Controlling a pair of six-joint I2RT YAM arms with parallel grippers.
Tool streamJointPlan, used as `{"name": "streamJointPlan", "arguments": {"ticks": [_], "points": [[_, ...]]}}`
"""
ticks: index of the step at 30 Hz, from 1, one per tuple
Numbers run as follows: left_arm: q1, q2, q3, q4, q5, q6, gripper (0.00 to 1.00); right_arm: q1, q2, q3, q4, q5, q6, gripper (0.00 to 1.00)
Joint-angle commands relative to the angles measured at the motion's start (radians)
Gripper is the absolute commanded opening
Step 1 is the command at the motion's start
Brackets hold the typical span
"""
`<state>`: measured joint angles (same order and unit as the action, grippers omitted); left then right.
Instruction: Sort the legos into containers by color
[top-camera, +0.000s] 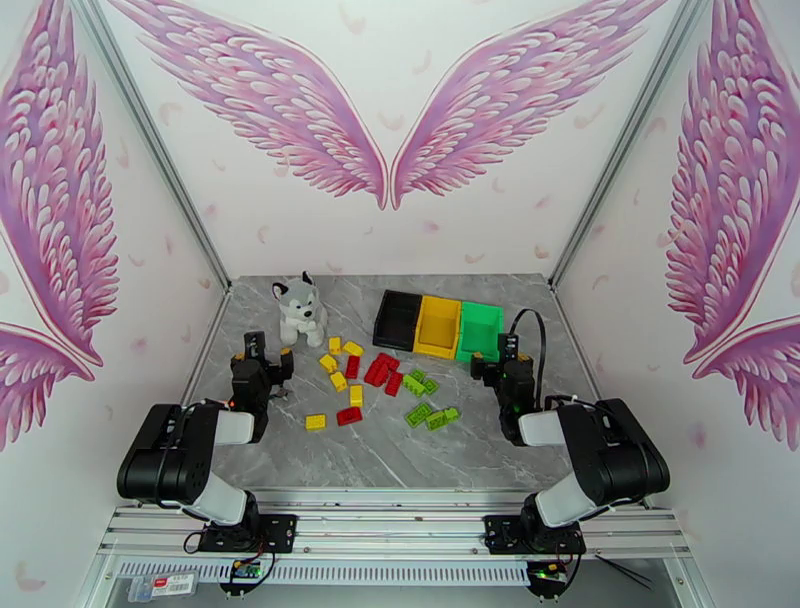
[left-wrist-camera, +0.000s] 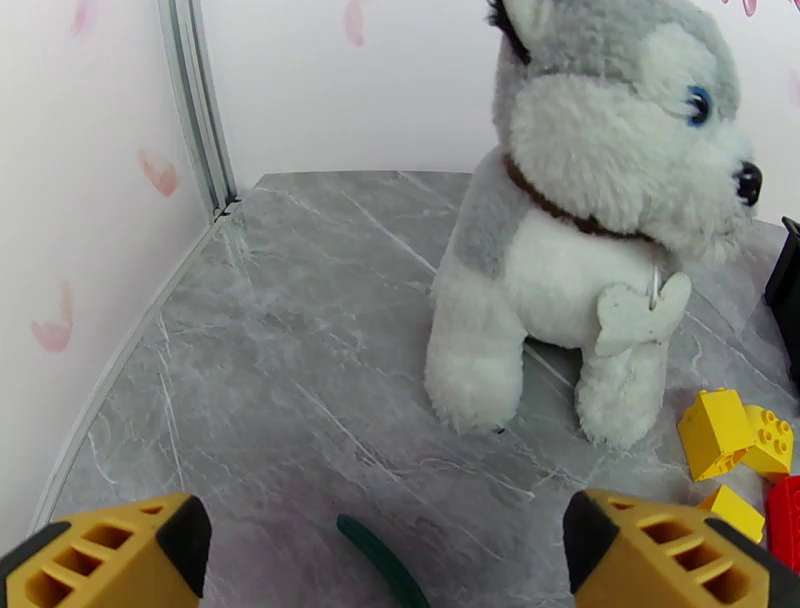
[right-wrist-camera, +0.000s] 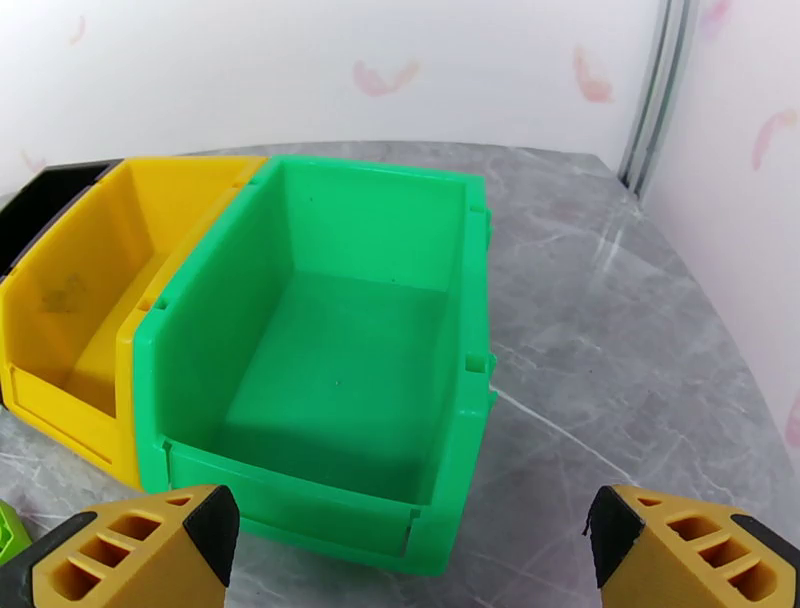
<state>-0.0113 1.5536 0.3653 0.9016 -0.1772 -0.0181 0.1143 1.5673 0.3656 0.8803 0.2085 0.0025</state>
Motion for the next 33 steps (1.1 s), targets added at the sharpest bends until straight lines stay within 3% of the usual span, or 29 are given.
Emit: {"name": "streamJointPlan", "arguments": {"ticks": [1,33], "points": [[0.001,-0.02,0.018,-0.015,-0.002,0.013,0.99,0.006,-0.014,0.015,0.026,-0.011,-0.008,0.99],[0.01,-0.021,0.018,-0.015,0.013,0.008,0.99,0.005,-0.016,0.015,0.026,-0.011,-0.007,0.99]]}}
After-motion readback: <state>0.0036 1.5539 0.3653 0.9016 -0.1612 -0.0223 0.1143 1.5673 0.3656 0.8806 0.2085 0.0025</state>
